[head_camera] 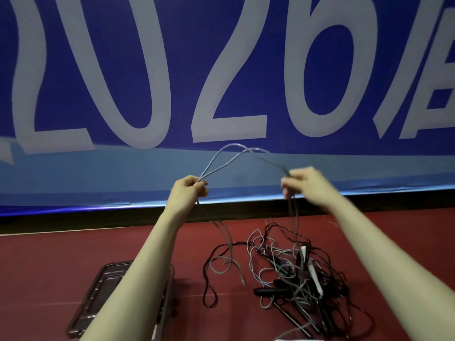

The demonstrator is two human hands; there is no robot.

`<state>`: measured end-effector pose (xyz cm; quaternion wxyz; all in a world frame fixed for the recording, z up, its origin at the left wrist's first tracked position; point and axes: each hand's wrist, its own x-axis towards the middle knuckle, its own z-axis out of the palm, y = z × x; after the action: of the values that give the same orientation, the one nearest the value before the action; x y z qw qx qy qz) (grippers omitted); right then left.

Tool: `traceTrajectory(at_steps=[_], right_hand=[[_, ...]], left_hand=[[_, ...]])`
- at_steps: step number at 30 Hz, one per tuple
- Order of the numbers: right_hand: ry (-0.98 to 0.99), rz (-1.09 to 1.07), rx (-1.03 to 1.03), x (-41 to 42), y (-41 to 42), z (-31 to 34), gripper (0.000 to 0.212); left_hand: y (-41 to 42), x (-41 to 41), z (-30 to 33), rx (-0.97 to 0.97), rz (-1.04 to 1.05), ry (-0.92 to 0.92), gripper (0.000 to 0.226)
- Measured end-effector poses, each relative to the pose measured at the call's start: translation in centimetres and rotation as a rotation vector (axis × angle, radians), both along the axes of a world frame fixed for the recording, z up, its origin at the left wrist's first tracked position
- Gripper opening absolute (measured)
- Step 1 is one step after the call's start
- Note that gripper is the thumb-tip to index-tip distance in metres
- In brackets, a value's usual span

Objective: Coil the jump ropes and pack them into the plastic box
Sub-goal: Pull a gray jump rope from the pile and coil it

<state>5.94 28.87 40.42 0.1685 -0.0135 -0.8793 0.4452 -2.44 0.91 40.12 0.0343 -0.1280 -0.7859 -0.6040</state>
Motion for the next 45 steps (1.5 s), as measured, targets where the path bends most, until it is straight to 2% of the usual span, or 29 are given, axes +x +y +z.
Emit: traceTrajectory(at_steps=[3, 5, 9, 11, 13, 15, 17, 20, 23, 26, 30, 33, 36, 38, 40, 42, 45], right_hand=[[0.273, -0.089, 0.025, 2.1, 0.0, 5.6, 0.018], [0.349, -0.137, 0.079, 2.9, -0.2, 6.6, 0.019], [0.178, -0.117, 0.218, 2.2, -0.6, 3.6, 0.020], [0.151, -0.094, 0.238, 1.8, -0.6, 3.0, 0.021], [0.150, -0.081, 0.295, 1.4, -0.8, 3.0, 0.022], [0.145, -0.073, 0.352, 1.0, -1.4, 3.0, 0.024], [0.139, -0.065, 0.375, 0.6, -2.4, 2.8, 0.027], [0.153, -0.062, 0.388, 0.2, -3.6, 2.5, 0.030], [0.170, -0.057, 0.395, 0.3, -4.2, 2.2, 0.024], [0.135, 0.029, 0.311, 0.8, -4.2, 1.6, 0.020], [-0.021, 0.220, 0.112, 0.0, -3.0, -0.8, 0.011], [-0.206, 0.313, 0.095, -0.7, -2.2, -3.9, 0.010], [-0.313, 0.348, 0.045, -0.9, -2.0, -7.0, 0.014], [-0.416, 0.373, 0.150, -1.4, -1.7, -8.8, 0.009], [-0.539, 0.357, 0.278, -1.6, -1.0, -10.7, 0.011], [-0.614, 0.305, 0.301, -1.3, -0.4, -12.4, 0.017], [-0.540, 0.189, 0.201, -0.7, 0.3, -13.4, 0.017]], left_hand=[[0.2, -0.2, 0.4, 0.038, -0.022, 0.020, 0.019], [0.4, -0.5, 0.7, 0.036, -0.022, 0.043, 0.019], [0.3, -0.9, -0.1, -0.151, 0.015, 0.007, 0.016], [0.2, -0.8, -0.1, -0.236, -0.027, -0.029, 0.036], [0.5, -0.1, 0.8, -0.203, -0.073, 0.030, 0.048], [1.5, 1.4, 2.3, -0.131, -0.152, 0.107, 0.046], [2.9, 3.2, 3.5, -0.143, -0.266, 0.149, 0.038], [5.0, 4.8, 3.8, -0.310, -0.396, 0.129, 0.032], [6.4, 5.1, 3.1, -0.415, -0.396, 0.176, 0.024], [6.5, 4.9, 3.0, -0.272, -0.345, 0.206, 0.025], [5.8, 4.5, 3.8, -0.064, -0.303, 0.205, 0.029], [5.1, 4.1, 4.3, 0.046, -0.272, 0.193, 0.031], [4.7, 3.9, 3.6, 0.065, -0.260, 0.177, 0.032], [4.4, 3.7, 3.4, 0.156, -0.239, 0.144, 0.032], [3.8, 3.4, 3.8, 0.293, -0.209, 0.130, 0.032], [3.0, 2.9, 4.3, 0.393, -0.179, 0.125, 0.031], [2.2, 2.2, 3.9, 0.338, -0.142, 0.105, 0.032]])
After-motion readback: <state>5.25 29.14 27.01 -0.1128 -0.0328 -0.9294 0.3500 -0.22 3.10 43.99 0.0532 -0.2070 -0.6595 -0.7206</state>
